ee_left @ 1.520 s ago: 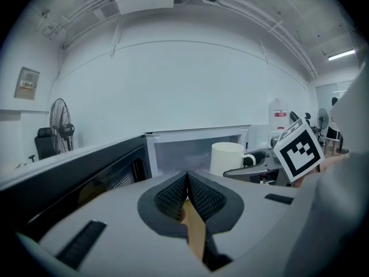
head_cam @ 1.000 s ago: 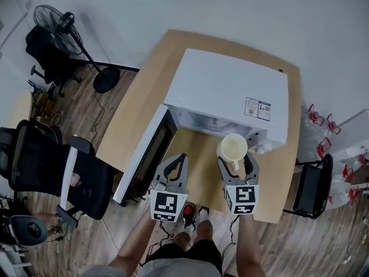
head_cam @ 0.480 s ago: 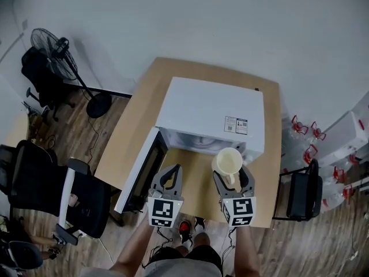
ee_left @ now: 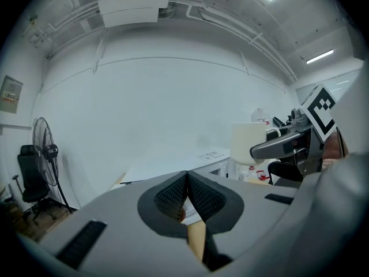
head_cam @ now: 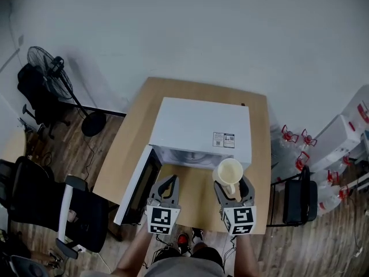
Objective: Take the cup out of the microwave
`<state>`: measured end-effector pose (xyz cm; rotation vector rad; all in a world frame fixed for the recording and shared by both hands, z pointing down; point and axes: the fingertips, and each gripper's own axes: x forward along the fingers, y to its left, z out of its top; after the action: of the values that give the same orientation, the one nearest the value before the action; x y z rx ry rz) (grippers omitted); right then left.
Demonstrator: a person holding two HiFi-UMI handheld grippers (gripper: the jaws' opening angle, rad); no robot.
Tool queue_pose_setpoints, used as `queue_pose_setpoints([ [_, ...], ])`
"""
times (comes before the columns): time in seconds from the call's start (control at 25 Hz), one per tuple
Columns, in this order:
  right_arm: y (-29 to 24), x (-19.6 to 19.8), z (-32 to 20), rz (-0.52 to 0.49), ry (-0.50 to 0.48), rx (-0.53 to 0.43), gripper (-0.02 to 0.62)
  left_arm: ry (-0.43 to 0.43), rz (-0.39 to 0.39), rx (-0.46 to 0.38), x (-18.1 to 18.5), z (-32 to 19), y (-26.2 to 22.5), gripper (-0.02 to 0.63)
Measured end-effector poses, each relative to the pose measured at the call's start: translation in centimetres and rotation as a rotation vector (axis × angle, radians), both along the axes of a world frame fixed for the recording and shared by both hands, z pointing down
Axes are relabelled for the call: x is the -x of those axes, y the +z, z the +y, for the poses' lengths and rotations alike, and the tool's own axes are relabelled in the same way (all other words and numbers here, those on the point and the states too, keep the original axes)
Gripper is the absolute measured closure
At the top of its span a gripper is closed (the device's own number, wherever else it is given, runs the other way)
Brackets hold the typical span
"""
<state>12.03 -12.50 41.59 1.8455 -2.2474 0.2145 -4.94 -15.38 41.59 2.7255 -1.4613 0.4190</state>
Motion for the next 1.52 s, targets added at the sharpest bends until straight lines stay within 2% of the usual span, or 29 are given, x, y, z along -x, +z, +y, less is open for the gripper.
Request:
queue_pose_setpoints([
  [0.64, -1.8, -2.9, -1.6, -0.023, 0.022, -0.035, 0.238, 0.000, 0.007, -0.030, -2.4, -2.6, -1.9, 0.584],
  [1.0, -2.1, -4.0, -2.6, -0.048, 0.034, -0.053, 0.238, -0.018, 0.005, -0.028, -2.7, -3.6, -1.7, 0.584],
  [1.52, -2.8, -4.2, -3.1, -0.031, 0.033, -0.090, 0.239, -0.029, 0.005, -0.028, -2.7, -4.1, -1.6, 0.584],
])
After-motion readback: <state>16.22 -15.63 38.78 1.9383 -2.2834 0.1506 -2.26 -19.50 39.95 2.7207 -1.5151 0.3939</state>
